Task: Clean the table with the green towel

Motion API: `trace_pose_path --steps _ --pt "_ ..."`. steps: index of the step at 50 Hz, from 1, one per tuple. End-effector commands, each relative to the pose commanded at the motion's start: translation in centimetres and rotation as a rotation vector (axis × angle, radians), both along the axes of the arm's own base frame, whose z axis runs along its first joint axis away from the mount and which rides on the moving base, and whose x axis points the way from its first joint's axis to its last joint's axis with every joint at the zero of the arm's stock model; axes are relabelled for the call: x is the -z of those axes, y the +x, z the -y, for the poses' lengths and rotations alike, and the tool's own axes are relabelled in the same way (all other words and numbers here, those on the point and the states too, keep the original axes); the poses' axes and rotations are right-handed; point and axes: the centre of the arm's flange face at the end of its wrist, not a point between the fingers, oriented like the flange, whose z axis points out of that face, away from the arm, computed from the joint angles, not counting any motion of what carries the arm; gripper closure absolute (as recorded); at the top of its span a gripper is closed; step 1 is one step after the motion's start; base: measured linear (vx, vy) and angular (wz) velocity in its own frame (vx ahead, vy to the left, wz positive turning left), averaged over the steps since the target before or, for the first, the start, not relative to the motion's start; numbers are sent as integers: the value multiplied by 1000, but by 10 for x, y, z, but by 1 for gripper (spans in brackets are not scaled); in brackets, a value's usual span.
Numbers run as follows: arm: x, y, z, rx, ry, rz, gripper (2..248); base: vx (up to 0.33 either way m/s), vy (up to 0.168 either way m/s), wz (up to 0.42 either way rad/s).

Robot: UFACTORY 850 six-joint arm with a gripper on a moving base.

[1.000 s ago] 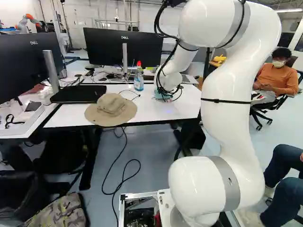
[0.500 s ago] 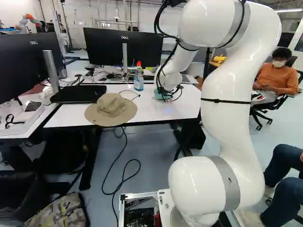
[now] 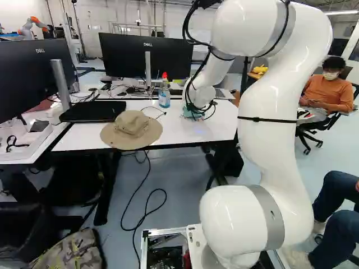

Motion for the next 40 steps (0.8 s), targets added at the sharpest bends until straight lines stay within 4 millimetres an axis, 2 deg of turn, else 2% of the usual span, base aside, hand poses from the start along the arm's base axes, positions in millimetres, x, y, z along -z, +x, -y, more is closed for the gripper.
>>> trace_pose_path --steps 13,26,40 --pt "1 14 -13 -23 0 9 196 0 0 0" --pt "1 12 -34 -58 0 8 196 0 0 0" --pt "0 0 -56 -95 0 0 196 0 0 0"
